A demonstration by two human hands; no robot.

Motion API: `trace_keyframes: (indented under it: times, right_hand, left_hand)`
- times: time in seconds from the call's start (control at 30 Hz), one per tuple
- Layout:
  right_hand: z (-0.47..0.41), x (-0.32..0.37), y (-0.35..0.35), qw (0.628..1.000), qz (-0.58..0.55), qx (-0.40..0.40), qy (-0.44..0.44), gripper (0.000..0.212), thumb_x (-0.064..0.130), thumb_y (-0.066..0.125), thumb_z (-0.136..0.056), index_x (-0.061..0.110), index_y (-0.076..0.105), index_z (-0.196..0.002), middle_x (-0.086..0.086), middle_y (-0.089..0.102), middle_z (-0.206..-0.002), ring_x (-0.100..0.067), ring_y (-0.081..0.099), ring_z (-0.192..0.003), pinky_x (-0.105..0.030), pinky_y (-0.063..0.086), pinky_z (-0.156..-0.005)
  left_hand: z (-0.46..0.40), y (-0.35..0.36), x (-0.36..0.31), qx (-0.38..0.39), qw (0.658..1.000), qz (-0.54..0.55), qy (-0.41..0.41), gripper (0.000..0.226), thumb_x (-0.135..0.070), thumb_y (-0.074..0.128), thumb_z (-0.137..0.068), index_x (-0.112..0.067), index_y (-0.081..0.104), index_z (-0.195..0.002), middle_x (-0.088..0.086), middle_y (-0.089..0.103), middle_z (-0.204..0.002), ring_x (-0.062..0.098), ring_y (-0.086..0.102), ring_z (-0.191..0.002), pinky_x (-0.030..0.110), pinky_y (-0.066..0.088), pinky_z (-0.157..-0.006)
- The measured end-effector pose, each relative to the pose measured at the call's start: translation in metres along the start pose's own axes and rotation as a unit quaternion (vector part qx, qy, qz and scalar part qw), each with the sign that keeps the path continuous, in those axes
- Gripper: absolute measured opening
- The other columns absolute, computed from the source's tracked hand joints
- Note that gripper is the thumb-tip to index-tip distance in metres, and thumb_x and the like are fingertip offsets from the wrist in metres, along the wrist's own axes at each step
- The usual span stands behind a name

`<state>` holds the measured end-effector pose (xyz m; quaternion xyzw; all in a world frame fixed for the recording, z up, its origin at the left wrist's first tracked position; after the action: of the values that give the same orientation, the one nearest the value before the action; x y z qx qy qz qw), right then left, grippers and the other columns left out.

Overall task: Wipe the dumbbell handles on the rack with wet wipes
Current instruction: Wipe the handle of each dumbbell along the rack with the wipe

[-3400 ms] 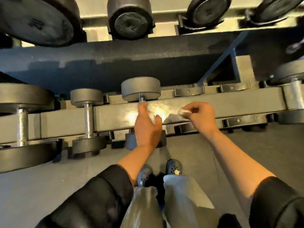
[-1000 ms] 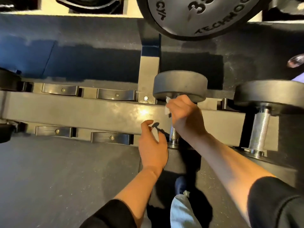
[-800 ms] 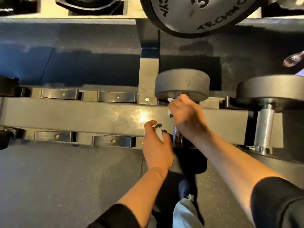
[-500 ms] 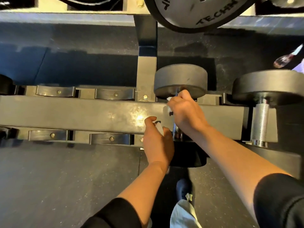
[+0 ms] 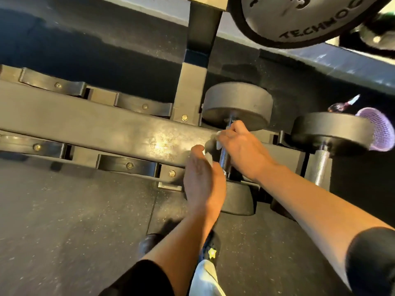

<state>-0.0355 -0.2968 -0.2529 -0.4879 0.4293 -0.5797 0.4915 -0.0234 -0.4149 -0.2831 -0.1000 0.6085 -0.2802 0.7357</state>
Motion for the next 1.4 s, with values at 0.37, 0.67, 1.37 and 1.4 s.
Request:
trace_keyframes:
  times: [0.37, 0.67, 1.37, 1.4]
  right_hand:
    - [0.02, 0.004, 0.021, 0.974, -0.112, 0.194, -0.022, 0.038, -0.008, 0.058, -0.082, 0.016, 0.07, -0.11, 0.006, 0.047, -0.091, -0.016, 0.049, -0.094, -0.002, 0.03, -0.075]
    - [0.007, -0.021, -0.019, 0.991, -0.04, -0.128, 0.006, 0.039, -0.013, 0.062, -0.076, 0.007, 0.068, -0.109, -0.011, 0.067, -0.104, -0.028, 0.057, -0.101, -0.028, 0.048, -0.088]
    - [0.062, -0.038, 0.015, 0.921, -0.354, -0.108, 0.124, 0.033, -0.008, 0.065, -0.08, 0.013, 0.072, -0.105, 0.001, 0.069, -0.109, -0.012, 0.059, -0.104, -0.024, 0.046, -0.096]
    - [0.062, -0.042, 0.01, 0.92, -0.322, -0.164, 0.151, 0.032, -0.005, 0.067, -0.08, 0.013, 0.071, -0.106, 0.0, 0.068, -0.108, -0.011, 0.058, -0.104, -0.023, 0.045, -0.095]
  left_hand:
    - [-0.003, -0.008, 0.007, -0.013, 0.999, 0.036, -0.019, 0.032, -0.014, 0.051, -0.091, -0.013, 0.043, -0.122, 0.01, 0.058, -0.108, 0.023, 0.057, -0.093, 0.028, 0.037, -0.07]
    - [-0.002, -0.009, 0.004, -0.005, 1.0, 0.027, -0.001, 0.031, -0.016, 0.051, -0.092, -0.014, 0.041, -0.122, 0.006, 0.055, -0.104, 0.017, 0.054, -0.089, 0.023, 0.036, -0.07]
    - [-0.003, -0.005, 0.006, -0.01, 0.999, 0.037, -0.004, 0.017, -0.011, 0.044, -0.091, -0.018, 0.046, -0.106, -0.001, 0.06, -0.09, 0.019, 0.056, -0.083, 0.04, 0.049, -0.075]
    - [-0.004, -0.004, 0.007, -0.008, 0.999, 0.044, -0.01, 0.017, -0.011, 0.044, -0.09, -0.019, 0.046, -0.106, 0.0, 0.061, -0.088, 0.02, 0.058, -0.081, 0.045, 0.051, -0.073]
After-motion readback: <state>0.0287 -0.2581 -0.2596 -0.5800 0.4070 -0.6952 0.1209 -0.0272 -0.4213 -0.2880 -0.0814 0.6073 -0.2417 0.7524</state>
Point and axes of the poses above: each hand's wrist, its own z-axis away from the middle knuckle, its own y-axis out of the palm, x = y × z, the point moved 5 cm from there along -z, towards the middle knuckle
